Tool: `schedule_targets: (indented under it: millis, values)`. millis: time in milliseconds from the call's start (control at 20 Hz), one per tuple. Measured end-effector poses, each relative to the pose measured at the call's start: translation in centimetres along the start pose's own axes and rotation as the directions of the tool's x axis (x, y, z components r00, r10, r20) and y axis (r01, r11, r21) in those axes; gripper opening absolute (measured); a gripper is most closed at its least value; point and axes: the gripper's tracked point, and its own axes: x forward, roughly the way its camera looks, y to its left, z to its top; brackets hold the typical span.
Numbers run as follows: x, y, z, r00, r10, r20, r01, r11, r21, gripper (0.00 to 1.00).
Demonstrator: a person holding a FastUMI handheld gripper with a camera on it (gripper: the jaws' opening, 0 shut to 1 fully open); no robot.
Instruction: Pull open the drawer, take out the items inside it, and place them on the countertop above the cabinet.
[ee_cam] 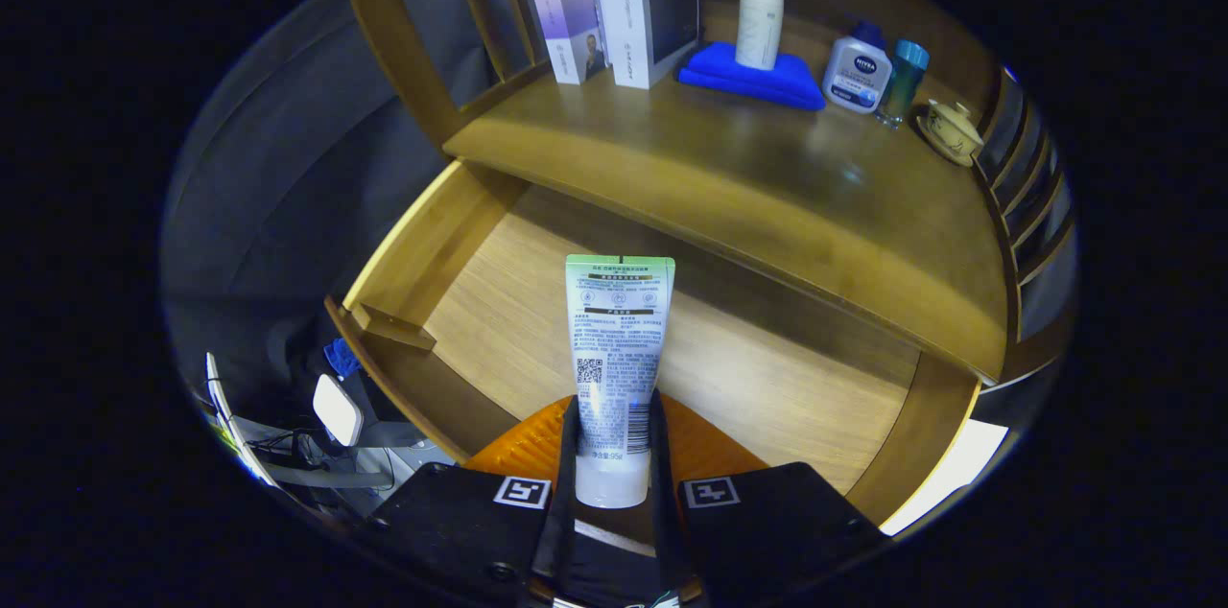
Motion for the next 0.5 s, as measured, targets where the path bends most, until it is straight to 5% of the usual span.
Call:
schedule_targets:
  millis: [200,500]
  values:
    - [-2.9,-1.2,2.1,0.998,0.027,0.065,-0.028,0.999,0.022,0.36]
    - [-5.8,-5.8,7.3,0.988,-0.056,0.145,0.040,0.993,0.111,0.36]
